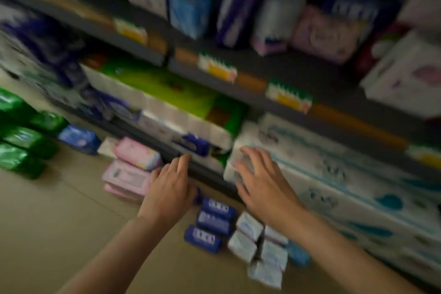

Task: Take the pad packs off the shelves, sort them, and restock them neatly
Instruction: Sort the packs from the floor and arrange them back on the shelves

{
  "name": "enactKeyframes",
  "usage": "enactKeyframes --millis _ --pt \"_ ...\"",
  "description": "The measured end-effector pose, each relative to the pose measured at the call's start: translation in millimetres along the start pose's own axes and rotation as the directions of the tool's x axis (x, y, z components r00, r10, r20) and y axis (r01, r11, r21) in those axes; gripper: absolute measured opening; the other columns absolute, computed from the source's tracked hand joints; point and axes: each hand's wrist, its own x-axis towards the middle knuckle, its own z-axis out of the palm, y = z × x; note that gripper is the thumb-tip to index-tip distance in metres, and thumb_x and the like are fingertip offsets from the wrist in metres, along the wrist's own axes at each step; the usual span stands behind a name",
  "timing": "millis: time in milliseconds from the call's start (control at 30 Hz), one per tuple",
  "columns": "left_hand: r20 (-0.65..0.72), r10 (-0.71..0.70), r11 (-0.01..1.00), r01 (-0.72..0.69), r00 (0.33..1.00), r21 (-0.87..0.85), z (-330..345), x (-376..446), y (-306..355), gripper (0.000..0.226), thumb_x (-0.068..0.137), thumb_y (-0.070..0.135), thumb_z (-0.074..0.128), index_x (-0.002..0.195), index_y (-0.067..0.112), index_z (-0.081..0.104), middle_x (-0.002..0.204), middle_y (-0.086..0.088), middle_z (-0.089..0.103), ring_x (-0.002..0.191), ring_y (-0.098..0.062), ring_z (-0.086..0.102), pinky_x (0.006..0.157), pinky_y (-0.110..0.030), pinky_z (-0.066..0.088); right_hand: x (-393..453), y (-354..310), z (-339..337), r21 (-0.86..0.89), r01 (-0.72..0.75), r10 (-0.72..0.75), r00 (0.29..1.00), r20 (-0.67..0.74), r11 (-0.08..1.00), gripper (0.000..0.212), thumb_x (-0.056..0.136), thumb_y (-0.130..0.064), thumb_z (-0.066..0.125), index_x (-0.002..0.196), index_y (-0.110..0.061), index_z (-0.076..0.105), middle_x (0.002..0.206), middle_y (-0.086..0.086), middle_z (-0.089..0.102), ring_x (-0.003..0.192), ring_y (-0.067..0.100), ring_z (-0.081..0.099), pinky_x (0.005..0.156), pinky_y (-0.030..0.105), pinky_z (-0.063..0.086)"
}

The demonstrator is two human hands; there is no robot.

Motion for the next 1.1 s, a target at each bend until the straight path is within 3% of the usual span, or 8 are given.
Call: enactKeyframes --millis 167,267,333,433,633,800,967,1100 --pt "-0.102 -0.119 0.992 0.115 0.988 -0.044 -91.7 18.7 -73.5 0.053 0.071 0.030 0.044 0.117 0.004 0.051 0.096 -0.011 0.066 0.083 -0.030 0.067 0.068 -0.044 0.053 68.8 -61.6 -59.0 -0.061 0.046 -0.050 0.996 -0.074 0.997 0.035 0.072 -0.031 0.072 0.104 -0.016 0.066 0.121 0.014 0.058 0.111 0.032 0.057 0.083 0.043 0.055" --pt "-0.015 -0.287 0.952 0.284 0.958 -0.115 -133.0 18.3 -119.9 0.055 0.080 0.026 0.048 0.132 0.010 0.043 0.122 -0.006 0.055 0.110 -0.025 0.056 0.091 -0.040 0.043 112.5 -102.8 -82.3 -0.010 0.021 -0.020 0.998 0.067 1.000 0.043 0.091 -0.034 0.055 0.129 -0.016 0.050 0.141 0.012 0.037 0.130 0.031 0.036 0.100 0.042 0.042" --pt "0.046 -0.359 0.925 0.362 0.932 -0.117 -158.2 16.1 -153.2 0.049 0.087 0.030 0.049 0.133 0.017 0.038 0.131 0.000 0.046 0.119 -0.018 0.048 0.097 -0.031 0.038 134.9 -129.0 -91.8 -0.006 0.026 -0.024 0.978 0.207 1.000 0.047 0.097 -0.038 0.040 0.140 -0.020 0.033 0.148 0.006 0.022 0.136 0.026 0.020 0.108 0.039 0.029" --pt "0.124 -0.440 0.882 0.454 0.889 -0.127 -198.8 13.8 -197.7 0.039 0.091 0.031 0.052 0.128 0.023 0.043 0.132 0.004 0.044 0.121 -0.013 0.046 0.100 -0.032 0.039 161.7 -166.6 -98.2 -0.049 0.062 -0.043 0.944 0.327 0.997 0.049 0.098 -0.038 0.038 0.143 -0.023 0.024 0.154 0.003 0.008 0.142 0.025 0.006 0.112 0.041 0.019" --pt "-0.019 -0.552 0.801 0.524 0.834 -0.288 -253.4 17.3 -288.0 0.032 0.086 0.017 0.060 0.117 0.010 0.056 0.114 -0.007 0.055 0.106 -0.024 0.056 0.089 -0.039 0.044 240.9 -216.1 -117.7 -0.104 0.052 -0.028 0.976 0.214 0.993 0.060 0.098 -0.035 0.042 0.148 -0.024 0.012 0.157 0.003 -0.003 0.145 0.023 -0.003 0.116 0.039 0.013" --pt "-0.033 -0.544 0.801 0.507 0.838 -0.318 -264.2 40.0 -331.0 0.033 0.086 0.015 0.060 0.119 0.011 0.054 0.118 -0.006 0.053 0.108 -0.023 0.055 0.091 -0.040 0.043 327.0 -247.4 -115.8 -0.077 0.007 0.007 0.983 0.182 0.997 0.075 0.095 -0.035 0.048 0.150 -0.019 0.000 0.158 0.009 -0.006 0.145 0.026 -0.003 0.116 0.039 0.010" --pt "-0.043 -0.452 0.838 0.408 0.891 -0.362 -269.1 97.6 -363.2 0.031 0.091 0.021 0.055 0.121 0.021 0.050 0.121 0.004 0.049 0.111 -0.014 0.052 0.099 -0.040 0.041 415.2 -257.7 -99.1 -0.205 0.056 -0.029 0.991 0.134 0.977 0.081 0.094 -0.028 0.052 0.150 -0.014 -0.005 0.157 0.011 -0.011 0.145 0.028 -0.005 0.117 0.040 0.004" --pt "-0.029 -0.302 0.906 0.278 0.953 -0.318 -277.5 155.9 -394.4 0.025 0.091 0.020 0.051 0.114 0.029 0.053 0.113 0.010 0.051 0.106 -0.012 0.054 0.098 -0.040 0.040 492.7 -248.4 -99.5 -0.290 -0.080 0.082 0.997 -0.003 0.954 0.085 0.091 -0.027 0.057 0.150 -0.014 -0.003 0.156 0.015 -0.008 0.144 0.033 -0.001 0.117 0.041 0.007"
